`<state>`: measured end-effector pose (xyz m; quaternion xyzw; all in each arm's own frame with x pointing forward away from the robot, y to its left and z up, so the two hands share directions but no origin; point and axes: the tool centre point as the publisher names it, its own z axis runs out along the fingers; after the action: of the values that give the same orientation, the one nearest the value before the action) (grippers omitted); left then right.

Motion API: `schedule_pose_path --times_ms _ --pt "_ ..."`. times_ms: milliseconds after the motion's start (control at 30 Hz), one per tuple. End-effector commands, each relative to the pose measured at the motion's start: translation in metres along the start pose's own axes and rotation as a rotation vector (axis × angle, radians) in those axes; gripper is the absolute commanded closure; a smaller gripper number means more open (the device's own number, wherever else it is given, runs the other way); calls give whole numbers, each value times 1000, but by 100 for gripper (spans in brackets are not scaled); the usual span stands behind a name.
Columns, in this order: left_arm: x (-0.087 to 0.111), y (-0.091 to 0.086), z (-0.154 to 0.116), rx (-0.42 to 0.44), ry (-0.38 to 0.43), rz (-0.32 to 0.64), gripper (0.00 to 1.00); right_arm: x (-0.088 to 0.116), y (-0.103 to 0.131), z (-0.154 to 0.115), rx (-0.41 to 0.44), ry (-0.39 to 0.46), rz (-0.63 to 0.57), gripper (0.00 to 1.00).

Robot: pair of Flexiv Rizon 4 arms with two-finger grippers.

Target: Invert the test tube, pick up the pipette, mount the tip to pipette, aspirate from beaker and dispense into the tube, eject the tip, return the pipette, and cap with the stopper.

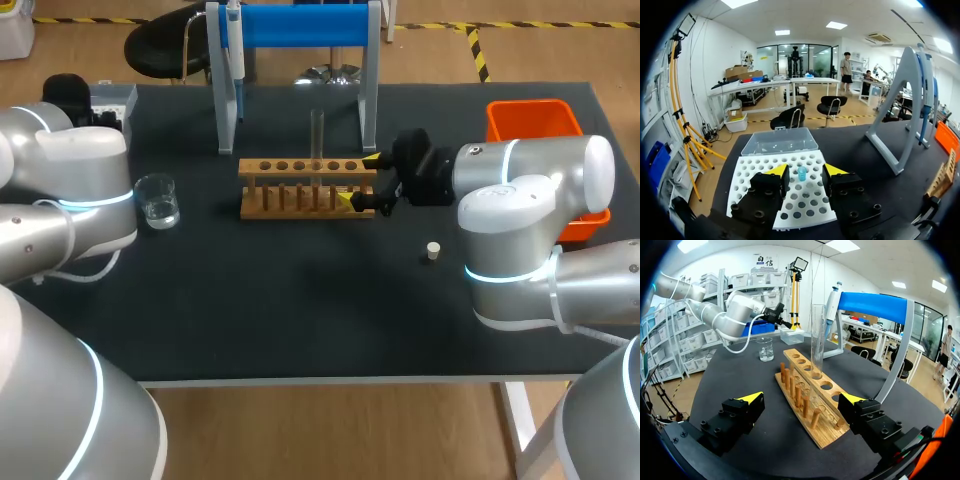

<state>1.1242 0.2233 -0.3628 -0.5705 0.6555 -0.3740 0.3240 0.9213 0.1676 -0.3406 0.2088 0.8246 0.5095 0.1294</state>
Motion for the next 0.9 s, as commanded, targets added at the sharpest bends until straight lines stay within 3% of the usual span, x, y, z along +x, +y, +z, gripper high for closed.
schedule_pose_path --times_ms 33,333,467,900 --pt "-1 -1 6 -9 2 2 60 0 0 -1 1 0 0 0" --pt "-3 -1 8 -12 2 3 62 0 0 -1 1 0 0 0" --pt "-3 -1 8 -13 5 3 77 0 0 -1 1 0 0 0" --pt "-3 -1 8 -21 6 9 76 0 0 -1 1 0 0 0"
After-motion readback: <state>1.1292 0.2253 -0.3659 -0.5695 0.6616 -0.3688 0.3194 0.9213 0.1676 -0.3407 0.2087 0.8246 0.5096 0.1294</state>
